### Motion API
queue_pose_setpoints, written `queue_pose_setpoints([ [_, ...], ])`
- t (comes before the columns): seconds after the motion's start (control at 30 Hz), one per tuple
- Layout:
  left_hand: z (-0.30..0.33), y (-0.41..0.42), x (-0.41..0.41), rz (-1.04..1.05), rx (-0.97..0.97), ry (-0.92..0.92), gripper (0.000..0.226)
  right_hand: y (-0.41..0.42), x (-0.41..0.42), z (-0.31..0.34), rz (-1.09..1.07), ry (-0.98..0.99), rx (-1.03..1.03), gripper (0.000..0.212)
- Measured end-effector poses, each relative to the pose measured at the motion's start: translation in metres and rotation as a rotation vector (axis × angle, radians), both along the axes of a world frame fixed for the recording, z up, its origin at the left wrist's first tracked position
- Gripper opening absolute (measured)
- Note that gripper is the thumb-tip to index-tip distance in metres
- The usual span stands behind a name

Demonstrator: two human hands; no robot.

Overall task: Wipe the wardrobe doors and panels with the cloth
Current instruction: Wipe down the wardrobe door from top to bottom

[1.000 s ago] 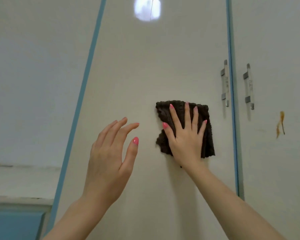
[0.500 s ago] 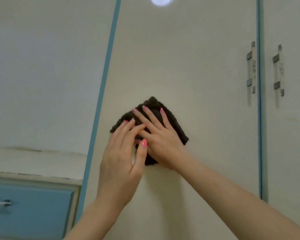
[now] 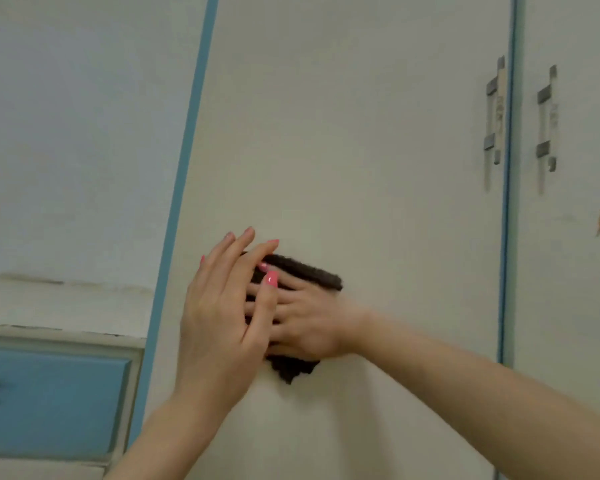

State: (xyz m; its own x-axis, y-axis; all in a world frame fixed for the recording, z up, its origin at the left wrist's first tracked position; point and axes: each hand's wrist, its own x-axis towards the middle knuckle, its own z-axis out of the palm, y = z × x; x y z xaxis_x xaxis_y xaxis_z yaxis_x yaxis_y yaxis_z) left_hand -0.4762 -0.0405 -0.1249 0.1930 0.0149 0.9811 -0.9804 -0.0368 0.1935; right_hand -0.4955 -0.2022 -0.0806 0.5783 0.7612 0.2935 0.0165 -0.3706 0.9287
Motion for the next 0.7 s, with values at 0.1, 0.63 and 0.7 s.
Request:
queue_pose_setpoints([
  [0.1,-0.001,0.001,0.003,0.006,0.024,-0.024,0.039,-0.052,-0.038,0.061,-0.084,-0.315,0.155,0.047],
  [0.63,-0.032,-0.003,-0.015,0.035,0.148,-0.070,0.039,-0.153,-0.142,-0.019,-0.252,-0.342,0.288,0.049],
  [0.7,-0.034,-0.007,-0.018,0.028,0.143,-0.051,0.039,-0.148,-0.134,-0.028,-0.202,-0.598,0.654,0.049],
])
